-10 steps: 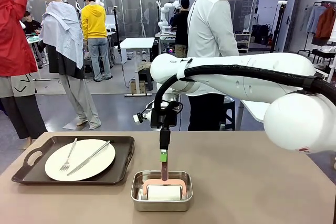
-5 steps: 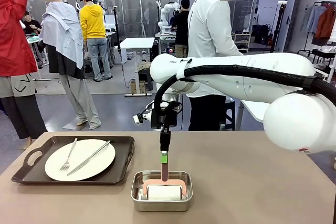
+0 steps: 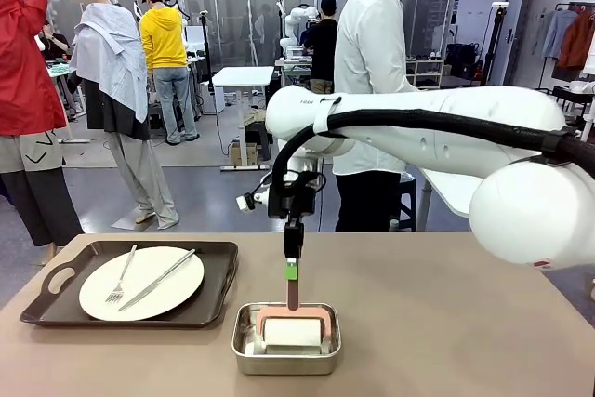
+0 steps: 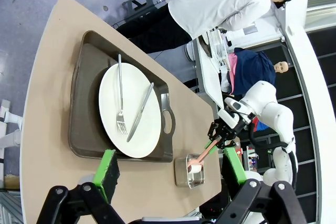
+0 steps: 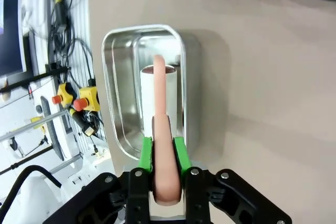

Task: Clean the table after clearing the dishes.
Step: When the left (or right) Handle tray is removed, use the left hand (or right hand) to clean the left (or right) side of the table with the Lint Roller.

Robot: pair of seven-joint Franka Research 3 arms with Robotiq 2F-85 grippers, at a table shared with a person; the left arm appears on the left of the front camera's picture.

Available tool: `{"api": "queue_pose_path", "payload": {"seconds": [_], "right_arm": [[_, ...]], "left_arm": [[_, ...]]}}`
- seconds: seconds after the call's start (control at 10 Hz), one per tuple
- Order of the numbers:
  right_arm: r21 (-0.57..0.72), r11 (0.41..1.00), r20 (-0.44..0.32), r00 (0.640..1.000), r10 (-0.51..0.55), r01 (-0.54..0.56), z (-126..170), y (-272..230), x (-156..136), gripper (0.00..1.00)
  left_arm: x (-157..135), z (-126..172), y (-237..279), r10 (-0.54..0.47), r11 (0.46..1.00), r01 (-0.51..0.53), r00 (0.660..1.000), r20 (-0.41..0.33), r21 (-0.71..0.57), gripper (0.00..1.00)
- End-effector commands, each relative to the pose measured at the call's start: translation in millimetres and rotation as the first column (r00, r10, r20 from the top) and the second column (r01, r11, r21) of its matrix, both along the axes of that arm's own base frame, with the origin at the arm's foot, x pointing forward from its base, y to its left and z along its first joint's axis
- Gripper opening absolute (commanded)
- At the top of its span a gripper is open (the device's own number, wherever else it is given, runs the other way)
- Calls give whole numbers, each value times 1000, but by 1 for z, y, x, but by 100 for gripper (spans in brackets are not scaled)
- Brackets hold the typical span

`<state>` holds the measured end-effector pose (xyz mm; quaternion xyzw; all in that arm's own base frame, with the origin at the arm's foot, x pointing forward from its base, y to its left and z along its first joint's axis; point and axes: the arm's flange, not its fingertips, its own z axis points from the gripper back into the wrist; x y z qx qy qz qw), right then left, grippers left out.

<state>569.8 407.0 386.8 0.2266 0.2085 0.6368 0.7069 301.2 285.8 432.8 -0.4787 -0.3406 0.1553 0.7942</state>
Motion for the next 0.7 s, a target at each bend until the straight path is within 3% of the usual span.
{"api": "queue_pose_path", "payload": {"seconds": [0.0, 0.2, 0.4, 0.5, 0.6], "right_arm": [[-78, 989, 124, 986, -112, 123, 40, -15, -15, 4], [-53, 945, 165, 936, -311, 323, 76, -59, -14, 4], [-6, 854, 165, 843, -512, 519, 88, -106, -18, 4], [26, 760, 144, 750, -646, 649, 88, -146, -25, 4], [61, 636, 115, 628, -770, 769, 83, -185, -34, 4]], "left_arm": [[-5, 1, 1, -13, 1000, 13, 1000, 13, 0, 100], [-5, 1, 1, -13, 1000, 13, 1000, 13, 0, 100], [-5, 1, 1, -13, 1000, 13, 1000, 13, 0, 100], [-5, 1, 1, -13, 1000, 13, 1000, 13, 0, 100], [-5, 1, 1, -13, 1000, 13, 1000, 13, 0, 100]]}}
